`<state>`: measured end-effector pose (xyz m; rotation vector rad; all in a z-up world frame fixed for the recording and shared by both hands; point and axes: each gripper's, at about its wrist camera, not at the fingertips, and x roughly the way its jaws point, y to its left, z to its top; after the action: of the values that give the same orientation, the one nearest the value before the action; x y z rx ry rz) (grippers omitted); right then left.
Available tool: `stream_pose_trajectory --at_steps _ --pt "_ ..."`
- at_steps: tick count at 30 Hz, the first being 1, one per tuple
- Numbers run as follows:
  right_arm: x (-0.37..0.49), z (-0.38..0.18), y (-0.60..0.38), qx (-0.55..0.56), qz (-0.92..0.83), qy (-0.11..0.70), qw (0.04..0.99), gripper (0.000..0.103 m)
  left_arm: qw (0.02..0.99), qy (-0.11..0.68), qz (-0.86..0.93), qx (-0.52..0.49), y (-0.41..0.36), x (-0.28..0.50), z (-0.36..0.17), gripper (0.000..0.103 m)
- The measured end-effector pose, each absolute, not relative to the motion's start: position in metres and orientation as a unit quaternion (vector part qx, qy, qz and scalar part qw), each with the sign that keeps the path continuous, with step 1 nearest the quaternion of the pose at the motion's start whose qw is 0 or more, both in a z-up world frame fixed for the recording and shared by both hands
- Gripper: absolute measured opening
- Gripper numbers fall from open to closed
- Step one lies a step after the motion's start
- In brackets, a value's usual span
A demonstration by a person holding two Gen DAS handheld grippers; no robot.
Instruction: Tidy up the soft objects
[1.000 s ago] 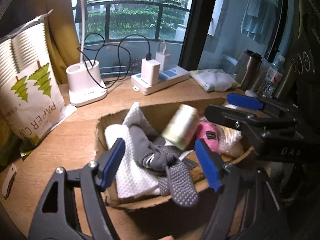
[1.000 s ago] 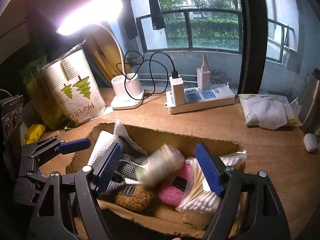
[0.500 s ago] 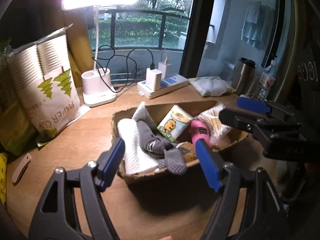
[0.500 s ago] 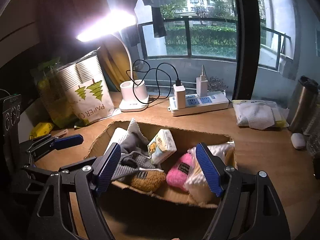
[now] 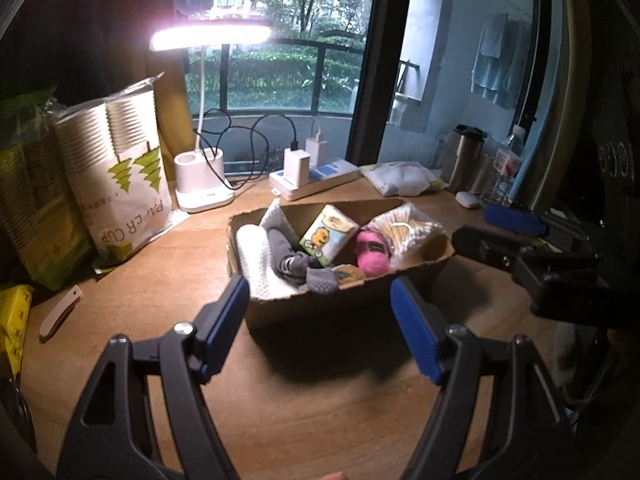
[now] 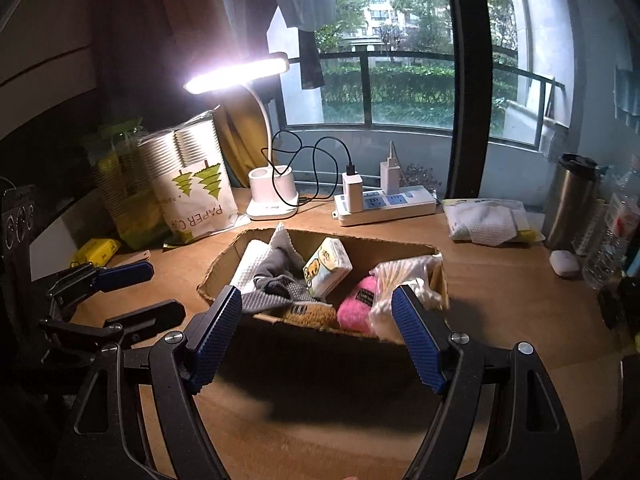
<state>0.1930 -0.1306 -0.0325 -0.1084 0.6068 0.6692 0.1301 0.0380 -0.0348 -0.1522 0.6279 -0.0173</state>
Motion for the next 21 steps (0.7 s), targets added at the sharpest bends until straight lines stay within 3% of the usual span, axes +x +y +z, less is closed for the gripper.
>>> stream_pose_trajectory --at_steps 5,10,21 --pt "0.169 -0.028 -0.143 -0.052 0.315 0.283 0.904 0.08 0.953 0.296 -0.011 -0.071 0.032 0.108 -0.027 0.076" --pt "0.15 -0.024 -0.156 -0.051 0.305 0.274 0.911 0.08 0.957 0.283 -0.016 -0.068 0.026 0.09 -0.019 0.087" --pt "0.11 0.001 -0.184 -0.051 0.275 0.235 0.931 0.08 0.969 0.238 -0.028 -0.053 0.011 0.054 0.012 0.088"
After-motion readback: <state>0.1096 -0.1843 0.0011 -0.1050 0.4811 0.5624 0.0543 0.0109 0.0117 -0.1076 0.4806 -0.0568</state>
